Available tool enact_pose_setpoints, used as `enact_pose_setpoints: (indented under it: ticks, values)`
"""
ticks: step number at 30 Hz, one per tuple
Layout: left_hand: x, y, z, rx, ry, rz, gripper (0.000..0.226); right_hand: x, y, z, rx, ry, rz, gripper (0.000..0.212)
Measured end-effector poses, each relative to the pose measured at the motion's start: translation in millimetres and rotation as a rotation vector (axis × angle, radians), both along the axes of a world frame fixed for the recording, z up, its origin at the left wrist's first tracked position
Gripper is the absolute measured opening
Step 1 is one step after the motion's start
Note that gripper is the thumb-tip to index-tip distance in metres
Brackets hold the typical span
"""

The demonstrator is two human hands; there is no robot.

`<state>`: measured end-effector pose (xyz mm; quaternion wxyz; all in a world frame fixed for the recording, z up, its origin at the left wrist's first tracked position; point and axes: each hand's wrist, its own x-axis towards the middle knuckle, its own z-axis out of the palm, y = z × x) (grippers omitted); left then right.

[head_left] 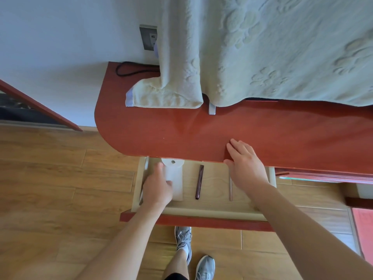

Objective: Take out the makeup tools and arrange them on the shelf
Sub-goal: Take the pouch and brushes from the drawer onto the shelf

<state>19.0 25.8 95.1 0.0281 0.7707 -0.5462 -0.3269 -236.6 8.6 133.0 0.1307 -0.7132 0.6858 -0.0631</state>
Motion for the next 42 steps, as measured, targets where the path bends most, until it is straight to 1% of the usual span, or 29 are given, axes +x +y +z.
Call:
enact_pose_setpoints:
  ticks: [4,7,14,18,24,31,34,38,42]
  values:
    - [-5.7,-2.9,12.2,0.017,0.180,0.176,0.054,-0.5,-1.1,2.3,0.021,-0.009,0.000,0.047]
    - [-6.2,-0.2,23.0,0.039,0.301,0.284,0.055,-0.1,-1.4,4.5,0.043,-0.011,0.001,0.048]
    - [2.1,22.4,48.0,0.015,0.440,0.437,0.056,-0.5,-2.1,10.1,0.098,0.022,0.013,0.050]
    - [7.9,37.8,65.9,-0.006,0.548,0.496,0.050,1.2,-3.1,14.1,0.123,0.034,0.010,0.051]
    - [14.9,50.1,103.4,-0.016,0.619,0.418,0.047,2.7,-3.4,18.5,0.134,0.016,-0.007,0.050]
    - [14.2,42.8,124.1,-0.015,0.582,0.311,0.048,4.3,-4.0,23.1,0.146,-0.012,-0.023,0.050]
    - [16.6,37.5,131.3,-0.006,0.577,0.285,0.041,4.0,-4.0,22.4,0.149,-0.021,-0.024,0.051]
    - [11.9,19.2,139.4,-0.070,0.563,0.242,0.042,2.2,-3.5,20.9,0.144,-0.009,-0.021,0.052]
    - [-4.2,-13.9,127.5,-0.155,0.548,0.210,0.048,2.9,-2.5,17.9,0.135,-0.038,-0.042,0.052]
